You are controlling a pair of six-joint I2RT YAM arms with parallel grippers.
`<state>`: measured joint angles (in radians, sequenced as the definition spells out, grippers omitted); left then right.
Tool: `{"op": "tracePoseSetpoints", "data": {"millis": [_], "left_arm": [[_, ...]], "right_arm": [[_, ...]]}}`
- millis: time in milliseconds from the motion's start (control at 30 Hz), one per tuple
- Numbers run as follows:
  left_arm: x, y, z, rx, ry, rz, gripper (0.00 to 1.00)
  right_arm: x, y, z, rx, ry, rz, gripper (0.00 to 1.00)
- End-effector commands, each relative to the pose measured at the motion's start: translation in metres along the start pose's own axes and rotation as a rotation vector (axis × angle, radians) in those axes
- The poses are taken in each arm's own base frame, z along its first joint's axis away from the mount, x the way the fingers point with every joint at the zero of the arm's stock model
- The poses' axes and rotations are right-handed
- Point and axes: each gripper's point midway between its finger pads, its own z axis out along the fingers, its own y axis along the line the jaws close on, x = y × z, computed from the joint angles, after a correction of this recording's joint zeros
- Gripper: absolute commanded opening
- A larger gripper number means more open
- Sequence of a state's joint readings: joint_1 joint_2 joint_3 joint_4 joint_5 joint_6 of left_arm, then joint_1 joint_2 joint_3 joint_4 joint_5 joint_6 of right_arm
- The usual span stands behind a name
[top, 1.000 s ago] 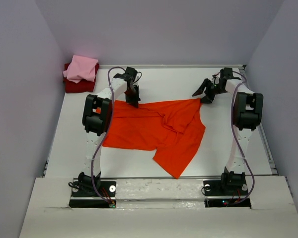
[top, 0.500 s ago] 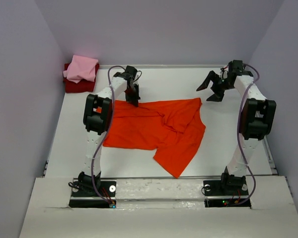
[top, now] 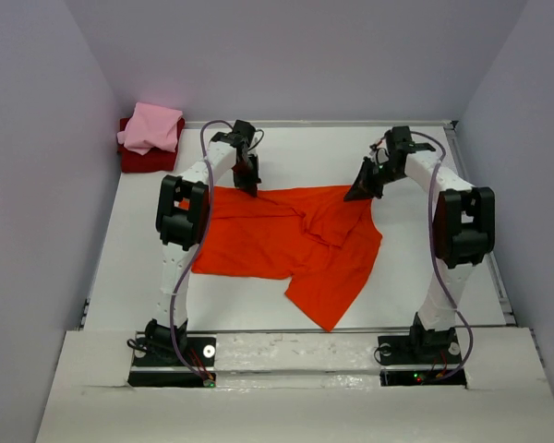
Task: Fold and stack the t-shirts
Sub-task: Fold the flattened tshirt in 1/3 of the way
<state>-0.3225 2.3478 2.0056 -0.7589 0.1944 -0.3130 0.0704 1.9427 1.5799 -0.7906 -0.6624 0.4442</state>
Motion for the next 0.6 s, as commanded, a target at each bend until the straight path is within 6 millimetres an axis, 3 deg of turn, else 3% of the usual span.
{"op": "tracePoseSetpoints", "data": {"millis": [0,100,200,567], "left_arm": [[-0.009,-0.003,-0.026,0.009,-0.045,-0.008,0.0],[-0.008,-0.003,-0.03,0.009,-0.05,-0.006,0.0],[-0.008,-0.002,-0.033,0.007,-0.052,-0.006,0.0],[-0.004,-0.015,-0.054,0.063,-0.055,-0.014,0.0]], "right_arm": [[0.005,-0.02,0.043,0.071,0.022,-0.032,0.0],[0.005,-0.03,0.064,0.127,0.049,-0.062,0.0],[0.001,-0.039,0.073,0.151,0.053,-0.057,0.0],[0.01,-0.067,0.083,0.229,0.089,-0.06,0.0]]}}
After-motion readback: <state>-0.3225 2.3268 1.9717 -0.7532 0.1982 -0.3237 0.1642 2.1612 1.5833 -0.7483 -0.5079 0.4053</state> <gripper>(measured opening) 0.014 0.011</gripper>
